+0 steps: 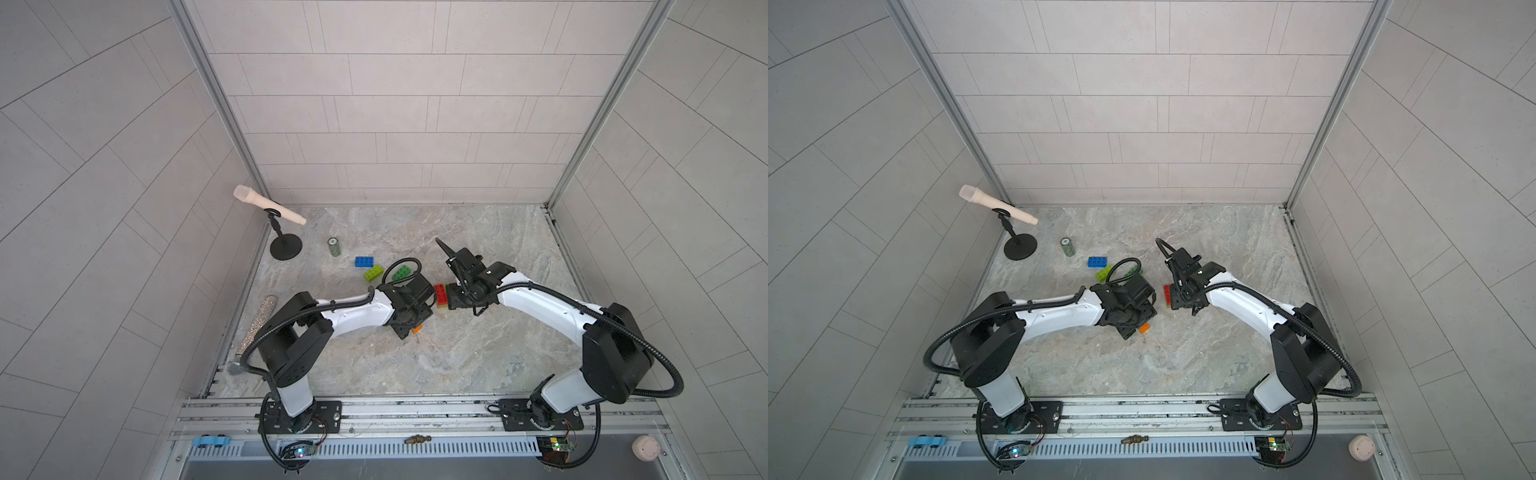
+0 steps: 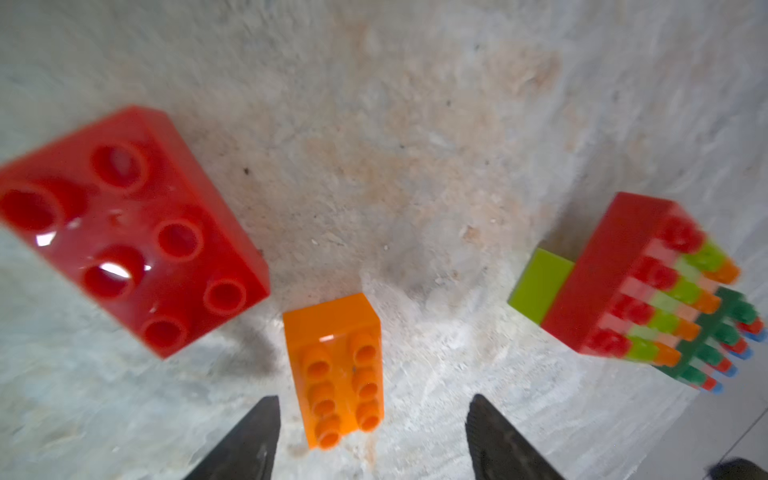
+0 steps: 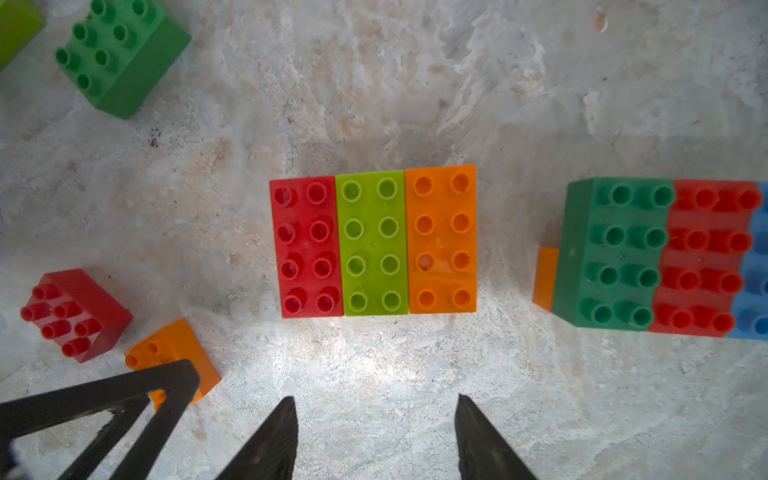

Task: Assemble a rectangle with lego
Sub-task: Place the lego brick at the center of the board, then move the lego brick at the center of the board.

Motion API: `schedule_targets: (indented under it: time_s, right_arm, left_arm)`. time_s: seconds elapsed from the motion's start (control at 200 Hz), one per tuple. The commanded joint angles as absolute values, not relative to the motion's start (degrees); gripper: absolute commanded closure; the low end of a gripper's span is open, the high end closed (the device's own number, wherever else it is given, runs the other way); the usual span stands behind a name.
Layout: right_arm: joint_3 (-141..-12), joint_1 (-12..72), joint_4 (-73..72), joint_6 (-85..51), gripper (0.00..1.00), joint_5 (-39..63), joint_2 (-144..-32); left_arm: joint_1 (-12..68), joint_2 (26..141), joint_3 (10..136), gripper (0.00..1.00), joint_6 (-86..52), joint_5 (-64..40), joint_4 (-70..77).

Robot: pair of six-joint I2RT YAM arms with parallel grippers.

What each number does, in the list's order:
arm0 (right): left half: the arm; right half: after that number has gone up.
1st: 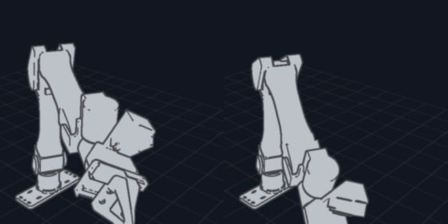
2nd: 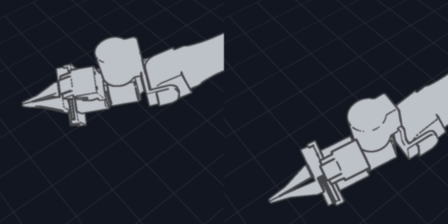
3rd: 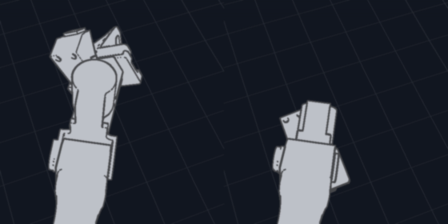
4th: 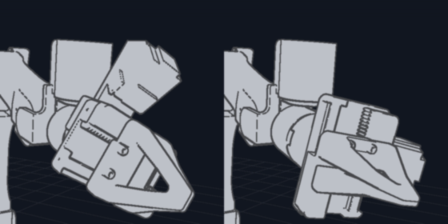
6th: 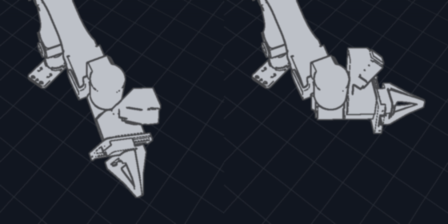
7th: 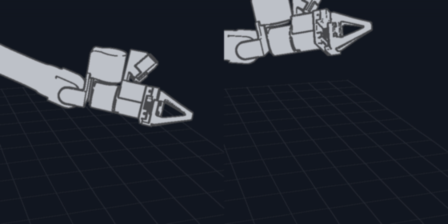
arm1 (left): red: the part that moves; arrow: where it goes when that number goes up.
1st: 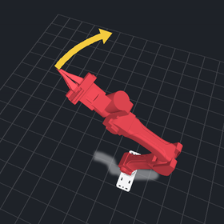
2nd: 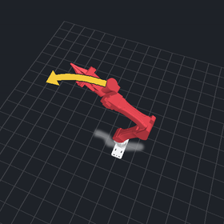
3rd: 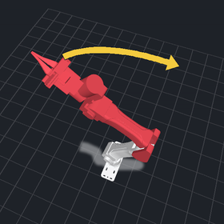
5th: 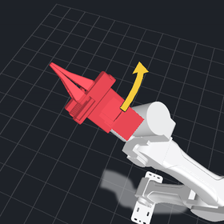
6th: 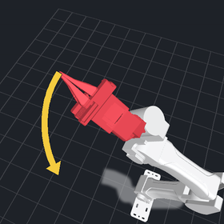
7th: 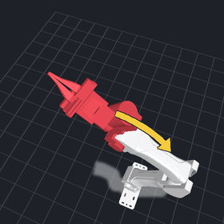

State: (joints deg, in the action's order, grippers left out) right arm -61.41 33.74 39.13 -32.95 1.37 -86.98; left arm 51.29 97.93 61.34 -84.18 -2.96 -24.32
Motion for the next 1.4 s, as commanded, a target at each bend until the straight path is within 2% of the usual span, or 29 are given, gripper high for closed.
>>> schedule_targets:
  time_s: [0.0, 0.085, 0.17, 0.29, 0.385, 0.48, 0.716, 1.006, 1.396]
  right_arm:
    - [-61.6, 37.2, 40.7, -30.5, 0.37, 2.6, -85.6]
    - [-63.5, 40.9, 41.3, -27.7, 0.35, 2.5, -88.3]
    - [-66.4, 44.2, 42.6, -22.9, 0.35, 1.9, -92.1]
    - [-70.6, 47.7, 43.8, -16.3, 0.34, 0.0, -96.5]
    - [-74.0, 48.8, 44.7, -14.1, 0.34, 0.4, -100.9]
    - [-76.6, 49.5, 45.4, -13.5, 0.35, 0.7, -104.8]
    - [-80.9, 49.9, 45.9, -12.7, 0.41, 1.7, -111.8]
    - [-81.6, 50.1, 46.2, -13.4, 0.45, 4.2, -113.6]
    - [-80.9, 50.8, 44.6, -9.0, 0.66, 6.8, -114.3]
  left_arm:
    - [50.0, 88.4, 63.7, 0.21, -76.5, 4.5, -34.5]
    - [47.9, 81.1, 60.7, 0.21, -72.6, 11.3, -37.3]
    - [42.7, 73.9, 55.2, 0.2, -62.7, 14.6, -35.0]
    - [28.7, 69.0, 46.3, 0.22, -46.2, 2.6, -23.8]
    - [19.4, 68.6, 42.5, 0.23, -40.9, -2.7, -20.6]
    - [14.1, 68.3, 40.1, 0.24, -37.9, -6.6, -16.8]
    - [11.8, 72.0, 40.8, 0.24, -33.4, -10.1, -15.2]
    - [10.9, 77.7, 43.0, 0.27, -31.7, -13.9, -15.7]
    - [6.7, 77.5, 41.0, 0.29, -31.5, -15.1, -15.1]
